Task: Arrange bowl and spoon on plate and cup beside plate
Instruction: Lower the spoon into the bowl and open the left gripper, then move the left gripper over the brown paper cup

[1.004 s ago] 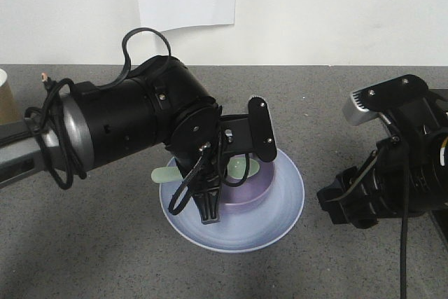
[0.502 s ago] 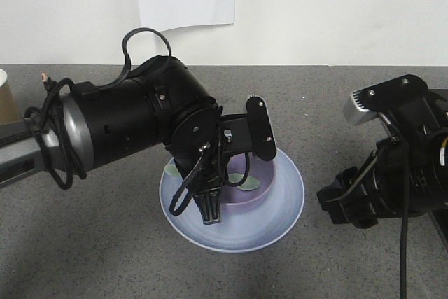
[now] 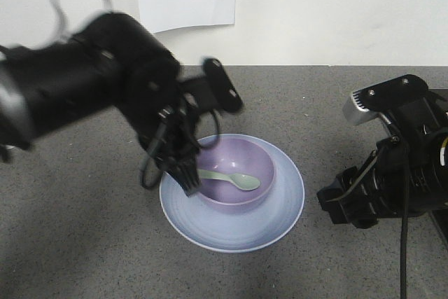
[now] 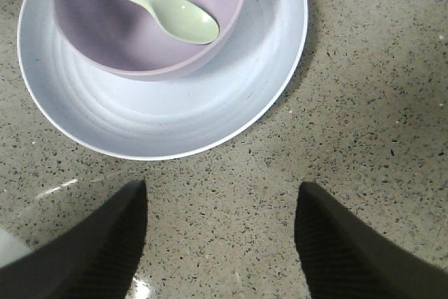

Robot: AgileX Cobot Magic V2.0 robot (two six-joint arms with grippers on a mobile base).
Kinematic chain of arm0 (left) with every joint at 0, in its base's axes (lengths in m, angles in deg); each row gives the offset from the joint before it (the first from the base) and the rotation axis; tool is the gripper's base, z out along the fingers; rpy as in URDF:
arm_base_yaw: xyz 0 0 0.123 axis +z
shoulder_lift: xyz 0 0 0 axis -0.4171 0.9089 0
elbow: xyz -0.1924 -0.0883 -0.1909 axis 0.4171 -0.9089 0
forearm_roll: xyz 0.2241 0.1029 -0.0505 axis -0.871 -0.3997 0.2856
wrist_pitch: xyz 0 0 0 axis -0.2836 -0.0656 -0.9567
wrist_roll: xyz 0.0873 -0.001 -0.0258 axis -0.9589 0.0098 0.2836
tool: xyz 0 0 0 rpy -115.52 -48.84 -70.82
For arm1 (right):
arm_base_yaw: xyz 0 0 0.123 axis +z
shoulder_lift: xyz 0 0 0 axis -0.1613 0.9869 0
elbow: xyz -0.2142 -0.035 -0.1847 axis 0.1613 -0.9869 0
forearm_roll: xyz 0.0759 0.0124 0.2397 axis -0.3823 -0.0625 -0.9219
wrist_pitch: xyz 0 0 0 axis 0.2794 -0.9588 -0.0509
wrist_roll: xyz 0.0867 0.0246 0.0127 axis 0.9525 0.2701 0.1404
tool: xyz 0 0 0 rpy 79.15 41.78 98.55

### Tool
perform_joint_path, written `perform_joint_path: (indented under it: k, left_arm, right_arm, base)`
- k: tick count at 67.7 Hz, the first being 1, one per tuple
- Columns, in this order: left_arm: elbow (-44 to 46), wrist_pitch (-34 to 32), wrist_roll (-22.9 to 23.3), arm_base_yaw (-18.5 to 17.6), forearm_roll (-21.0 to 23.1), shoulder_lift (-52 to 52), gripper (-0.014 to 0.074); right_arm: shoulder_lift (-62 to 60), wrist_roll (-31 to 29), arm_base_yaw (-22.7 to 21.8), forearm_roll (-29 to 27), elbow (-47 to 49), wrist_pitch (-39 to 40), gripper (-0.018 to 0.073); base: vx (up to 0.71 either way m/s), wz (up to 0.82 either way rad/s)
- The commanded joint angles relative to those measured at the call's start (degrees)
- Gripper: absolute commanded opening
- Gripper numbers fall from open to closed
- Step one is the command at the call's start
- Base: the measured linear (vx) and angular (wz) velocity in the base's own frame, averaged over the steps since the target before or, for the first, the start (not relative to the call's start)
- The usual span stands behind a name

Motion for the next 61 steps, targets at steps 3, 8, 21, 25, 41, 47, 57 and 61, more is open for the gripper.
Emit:
perform_joint_path:
  k: [3,8,21,25,41,47,57,61]
  left_arm:
    - [1.83,0.91,3.21,4.79,2.29,-7.39,0.0262]
    - [1.7,0.91,3.29,7.79,2.96,-10.34,0.0262]
    - [1.7,0.64,3.42,17.9,3.75,-16.04,0.0262]
    - [1.7,-0.05,3.47,22.21,3.75,-16.93,0.0262]
    - [1.7,-3.21,3.35,40.01,7.22,-16.49,0.0262]
    - [1.7,-5.55,3.35,46.09,9.31,-15.65,0.0262]
    - [1.75,-8.71,1.78,54.15,17.01,-13.02,0.0262]
    - [1.97,-10.03,-0.36,56.39,20.02,-11.45,0.0262]
  right_arm:
    - [-1.23,-0.31,-0.27,-0.31,1.45,2.75,0.0456]
    - [-1.23,-0.31,-0.27,-0.31,1.45,2.75,0.0456]
    - [-1.23,-0.31,-0.27,-0.31,1.45,2.75,0.0456]
    - [-1.23,-0.31,-0.27,-0.31,1.45,2.75,0.0456]
    - [-1.23,-0.31,-0.27,-0.31,1.45,2.67,0.0456]
    - [-1.23,-0.31,-0.27,-0.31,1.45,2.67,0.0456]
    - [-1.23,-0.31,-0.27,-0.31,1.45,2.67,0.0456]
    - [-1.23,-0.31,-0.27,-0.31,1.45,2.67,0.0456]
  base:
    - [0.0,0.0]
    - [0.0,0.0]
    - [0.0,0.0]
    - [0.0,0.0]
    - [0.0,0.0]
    - [0.0,0.0]
    - [0.0,0.0]
    - [0.0,0.0]
